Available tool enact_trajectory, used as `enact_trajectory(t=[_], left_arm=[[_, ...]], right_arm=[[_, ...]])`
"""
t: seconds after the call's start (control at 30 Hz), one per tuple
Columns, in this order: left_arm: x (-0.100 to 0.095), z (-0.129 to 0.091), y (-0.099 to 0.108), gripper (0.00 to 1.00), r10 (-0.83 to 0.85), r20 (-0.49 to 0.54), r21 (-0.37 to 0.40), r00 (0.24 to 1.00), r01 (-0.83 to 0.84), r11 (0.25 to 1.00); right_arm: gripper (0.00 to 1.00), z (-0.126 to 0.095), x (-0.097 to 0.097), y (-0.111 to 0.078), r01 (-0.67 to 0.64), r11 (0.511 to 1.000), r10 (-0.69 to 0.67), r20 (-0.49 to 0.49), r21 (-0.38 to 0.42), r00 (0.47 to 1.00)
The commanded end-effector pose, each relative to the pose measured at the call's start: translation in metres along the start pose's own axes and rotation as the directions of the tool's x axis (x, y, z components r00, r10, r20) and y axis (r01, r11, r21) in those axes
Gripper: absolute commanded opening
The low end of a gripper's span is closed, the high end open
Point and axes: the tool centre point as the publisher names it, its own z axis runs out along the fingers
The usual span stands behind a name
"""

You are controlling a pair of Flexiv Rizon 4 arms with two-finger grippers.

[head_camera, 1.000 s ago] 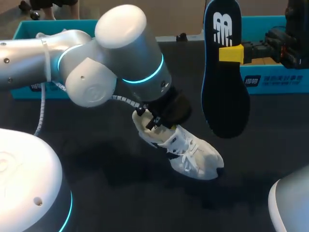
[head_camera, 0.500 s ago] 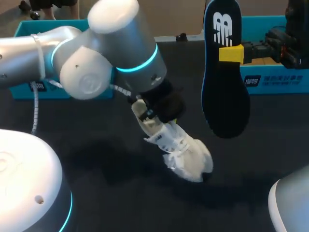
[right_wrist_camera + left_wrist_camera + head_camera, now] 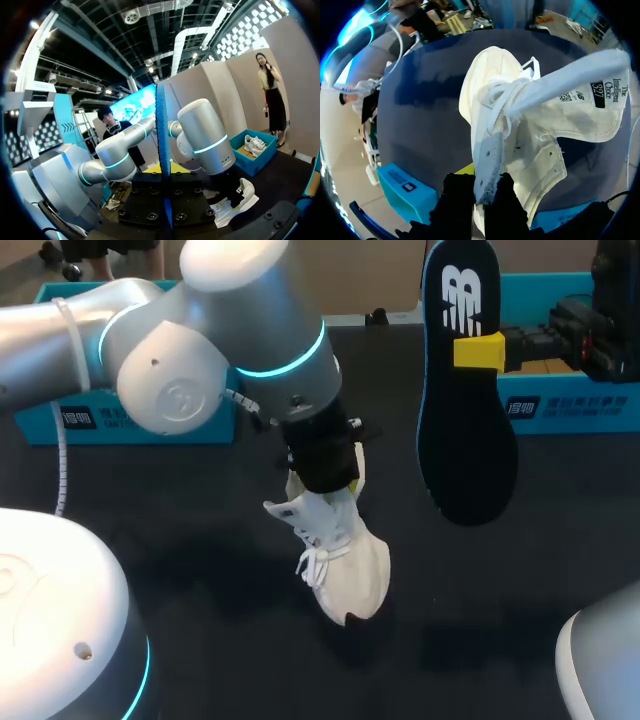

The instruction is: Take the shoe out of the shoebox, open the shoe tongue, remove and reinsert the insole, then place the shoe into the shoebox

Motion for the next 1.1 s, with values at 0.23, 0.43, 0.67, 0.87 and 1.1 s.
enact_trajectory(t=[0.23,0.43,0.67,0.87,1.1], left_arm=[[0.003,0.015,-0.011,0.0,0.07,-0.06,0.082,0.996,-0.065,0.994],[0.002,0.029,-0.018,0.0,0.105,-0.057,0.113,0.993,-0.098,0.989],[0.002,0.046,-0.033,0.0,0.147,-0.079,0.136,0.986,-0.136,0.981],[0.0,0.061,-0.04,0.0,0.148,-0.101,0.151,0.984,-0.132,0.98],[0.001,0.074,-0.044,0.0,0.148,-0.128,0.162,0.981,-0.126,0.979]], right_arm=[[0.0,0.003,-0.002,0.002,-0.002,1.0,0.002,-0.002,0.005,1.0],[0.0,0.003,-0.002,0.002,-0.002,1.0,0.002,-0.002,0.005,1.0],[0.0,0.003,-0.002,0.002,-0.002,1.0,0.002,-0.002,0.005,1.0],[0.0,0.003,-0.002,0.002,-0.002,1.0,0.002,-0.002,0.005,1.0],[0.0,0.003,-0.002,0.002,-0.002,1.0,0.002,-0.002,0.005,1.0]])
